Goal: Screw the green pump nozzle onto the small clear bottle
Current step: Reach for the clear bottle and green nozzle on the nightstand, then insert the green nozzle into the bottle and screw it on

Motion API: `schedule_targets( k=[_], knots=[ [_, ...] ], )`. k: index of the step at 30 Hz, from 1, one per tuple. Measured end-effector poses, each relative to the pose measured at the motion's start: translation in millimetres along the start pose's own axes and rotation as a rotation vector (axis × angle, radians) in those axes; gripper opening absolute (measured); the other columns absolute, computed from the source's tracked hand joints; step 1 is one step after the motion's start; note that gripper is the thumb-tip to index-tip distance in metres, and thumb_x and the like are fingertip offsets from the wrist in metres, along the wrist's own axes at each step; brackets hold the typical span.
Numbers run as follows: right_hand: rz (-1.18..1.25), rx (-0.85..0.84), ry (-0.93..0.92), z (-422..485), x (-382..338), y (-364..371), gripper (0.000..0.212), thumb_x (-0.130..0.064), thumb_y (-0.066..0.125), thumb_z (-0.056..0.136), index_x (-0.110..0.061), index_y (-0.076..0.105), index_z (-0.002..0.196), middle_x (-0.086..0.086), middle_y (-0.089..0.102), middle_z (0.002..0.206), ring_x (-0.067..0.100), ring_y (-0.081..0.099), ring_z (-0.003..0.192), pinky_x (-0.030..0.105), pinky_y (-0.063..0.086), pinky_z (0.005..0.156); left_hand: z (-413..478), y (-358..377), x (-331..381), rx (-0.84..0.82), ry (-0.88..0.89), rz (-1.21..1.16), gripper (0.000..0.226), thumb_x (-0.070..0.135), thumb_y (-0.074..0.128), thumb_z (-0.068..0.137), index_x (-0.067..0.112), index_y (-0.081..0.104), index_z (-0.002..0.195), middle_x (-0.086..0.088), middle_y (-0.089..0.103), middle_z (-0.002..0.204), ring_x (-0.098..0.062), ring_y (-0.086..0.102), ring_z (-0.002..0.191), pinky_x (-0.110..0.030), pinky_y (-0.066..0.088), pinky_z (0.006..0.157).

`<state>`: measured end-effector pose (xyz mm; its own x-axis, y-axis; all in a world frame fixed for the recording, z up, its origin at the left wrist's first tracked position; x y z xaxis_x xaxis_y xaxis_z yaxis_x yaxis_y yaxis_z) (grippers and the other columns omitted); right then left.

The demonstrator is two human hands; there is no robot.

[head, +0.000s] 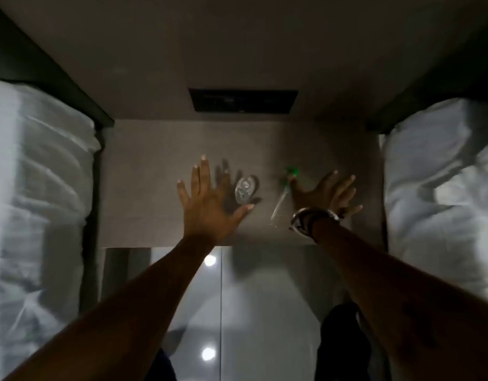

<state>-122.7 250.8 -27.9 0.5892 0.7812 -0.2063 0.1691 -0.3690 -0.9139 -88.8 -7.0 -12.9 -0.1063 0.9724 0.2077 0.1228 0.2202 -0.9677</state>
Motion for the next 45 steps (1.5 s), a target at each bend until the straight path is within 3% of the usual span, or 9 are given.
schedule_targets(
  k=[4,9,23,27,30,33,35,39,45],
  knots=[
    [-0.055,-0.054,0.106,53.8,0.1,48.3,0.081,-0.071,0.043,0.077,-0.018,0.038,0.138,0.016,-0.005,0.159,0.04,-0.003,0.145,0.066,-0.006,0.111,32.5,48.9,6.9,0.017,-0.063,-0.062,0.109,0.094,0.031,0.069,0.032,0.004,0.154,-0.018,-0.008,0.162,-0.038,-0.001,0.149,-0.064,-0.006,0.109],
    [-0.114,-0.06,0.102,81.3,-11.1,85.9,0.058,-0.06,0.053,0.076,-0.021,0.061,0.118,0.014,0.012,0.159,0.041,0.006,0.144,0.069,-0.002,0.11,41.1,71.2,4.7,0.059,-0.067,-0.087,0.102,0.095,0.029,0.068,0.038,0.016,0.152,-0.015,-0.008,0.163,-0.034,-0.003,0.149,-0.061,-0.011,0.109],
    [-0.248,-0.125,0.18,87.0,-2.6,93.6,0.048,-0.048,0.053,0.08,-0.007,0.06,0.106,0.019,0.049,0.134,0.039,0.034,0.13,0.059,0.021,0.111,19.4,66.4,10.6,0.23,-0.196,-0.196,0.079,0.08,0.047,0.078,0.033,0.046,0.14,-0.02,0.013,0.161,-0.035,0.015,0.148,-0.067,0.009,0.111],
    [-0.001,-0.079,0.202,78.8,-13.0,78.5,0.047,-0.045,0.055,0.077,-0.008,0.062,0.105,0.017,0.055,0.129,0.038,0.038,0.128,0.056,0.026,0.11,19.5,66.3,9.1,0.238,-0.186,-0.2,0.078,0.081,0.046,0.078,0.036,0.043,0.142,-0.019,0.01,0.162,-0.034,0.011,0.149,-0.065,0.006,0.111],
    [0.38,-0.13,0.099,80.4,-40.9,47.8,0.03,-0.042,0.063,0.072,-0.011,0.065,0.072,0.008,0.07,0.088,0.029,0.063,0.097,0.034,0.05,0.083,21.1,68.7,7.0,0.205,-0.196,-0.235,0.078,0.081,0.048,0.077,0.043,0.037,0.144,-0.015,0.003,0.164,-0.032,0.003,0.15,-0.065,0.001,0.112],
    [0.487,-0.103,-0.207,67.4,-81.4,-10.7,0.028,-0.041,0.063,0.083,-0.017,0.064,0.067,-0.007,0.053,0.065,0.012,0.055,0.08,0.029,0.044,0.075,23.2,69.8,5.0,0.152,-0.214,-0.236,0.077,0.087,0.037,0.076,0.048,0.034,0.142,-0.012,-0.003,0.164,-0.03,-0.002,0.15,-0.066,-0.001,0.112],
    [0.66,-0.066,-0.338,51.0,-93.2,-40.2,0.022,-0.041,0.067,0.079,-0.027,0.063,0.062,-0.016,0.055,0.075,0.011,0.055,0.106,0.041,0.041,0.099,24.2,68.2,5.8,0.14,-0.208,-0.236,0.077,0.087,0.035,0.075,0.05,0.034,0.141,-0.011,-0.004,0.164,-0.031,-0.003,0.15,-0.065,-0.003,0.112],
    [1.257,-0.161,-0.225,24.7,-95.0,-44.9,0.017,-0.025,0.078,0.069,-0.038,0.071,0.06,0.004,0.048,0.143,0.019,0.046,0.129,0.045,0.041,0.107,23.5,63.3,7.8,0.146,-0.203,-0.222,0.08,0.085,0.035,0.073,0.046,0.036,0.143,-0.011,-0.004,0.164,-0.03,-0.004,0.15,-0.061,-0.008,0.111],
    [1.047,-0.061,-0.446,7.5,-106.4,-35.7,0.024,-0.025,0.078,0.071,-0.046,0.065,0.07,0.006,0.037,0.151,0.016,0.04,0.134,0.046,0.039,0.108,21.4,62.5,8.4,0.147,-0.225,-0.279,0.075,0.084,0.038,0.074,0.049,0.033,0.14,-0.01,-0.003,0.164,-0.03,-0.001,0.15,-0.059,-0.008,0.11]
  ],
)
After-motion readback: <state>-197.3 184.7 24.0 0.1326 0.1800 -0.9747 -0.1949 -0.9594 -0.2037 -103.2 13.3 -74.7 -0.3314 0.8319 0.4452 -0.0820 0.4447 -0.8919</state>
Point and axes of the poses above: each hand's wrist, its own z-axis towards the middle knuckle, its own y-axis out of the palm, x = y × z, the point moved 9 cm from there along z, towards the middle knuckle
